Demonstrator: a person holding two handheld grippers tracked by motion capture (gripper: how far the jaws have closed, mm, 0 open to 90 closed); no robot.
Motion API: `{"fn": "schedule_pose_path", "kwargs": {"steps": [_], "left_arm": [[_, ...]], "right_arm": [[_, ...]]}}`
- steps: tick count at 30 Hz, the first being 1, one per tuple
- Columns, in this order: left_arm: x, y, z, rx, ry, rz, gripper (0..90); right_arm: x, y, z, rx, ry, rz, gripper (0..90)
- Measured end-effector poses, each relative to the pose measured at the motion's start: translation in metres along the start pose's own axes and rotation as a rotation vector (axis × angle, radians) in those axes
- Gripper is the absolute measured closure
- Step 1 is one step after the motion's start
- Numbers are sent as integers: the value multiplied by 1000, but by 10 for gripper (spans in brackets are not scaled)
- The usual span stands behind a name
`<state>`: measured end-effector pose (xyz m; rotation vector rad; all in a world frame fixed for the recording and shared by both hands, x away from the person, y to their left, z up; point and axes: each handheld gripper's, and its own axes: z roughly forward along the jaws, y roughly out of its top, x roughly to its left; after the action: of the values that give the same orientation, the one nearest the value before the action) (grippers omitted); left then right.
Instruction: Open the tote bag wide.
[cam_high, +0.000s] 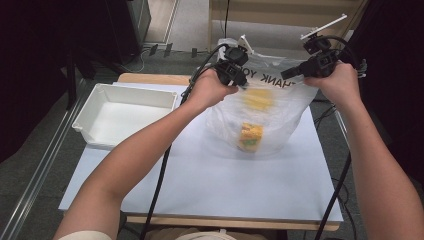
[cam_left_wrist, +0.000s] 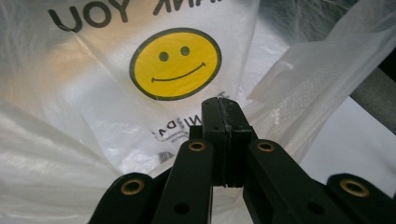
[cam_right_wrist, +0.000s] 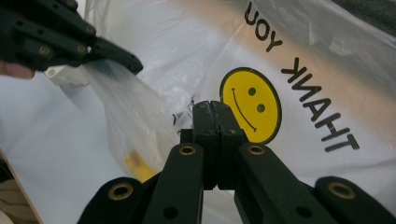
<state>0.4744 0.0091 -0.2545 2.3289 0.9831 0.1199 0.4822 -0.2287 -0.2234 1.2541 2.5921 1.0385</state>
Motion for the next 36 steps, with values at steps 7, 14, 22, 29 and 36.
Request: {"fn": "schedule_pose_path", "kwargs": {"steps": [7, 14, 22, 29, 36], "left_arm": [[-8, -10, -9, -7, -38, 31, 900], [-9, -21, -14, -14, -62, 31, 900], [-10, -35, -22, -42, -99, 24, 900], [-13, -46, -26, -57, -124, 28, 900], [-14, -52, -23, -52, -130, 34, 900]], "right_arm": [[2, 9, 13, 30, -9, -8, 900], [3, 2, 28, 103, 2, 4, 900], [12, -15, 32, 126, 35, 12, 900], [25, -33, 32, 133, 52, 16, 900], [33, -54, 35, 124, 70, 23, 900]]}}
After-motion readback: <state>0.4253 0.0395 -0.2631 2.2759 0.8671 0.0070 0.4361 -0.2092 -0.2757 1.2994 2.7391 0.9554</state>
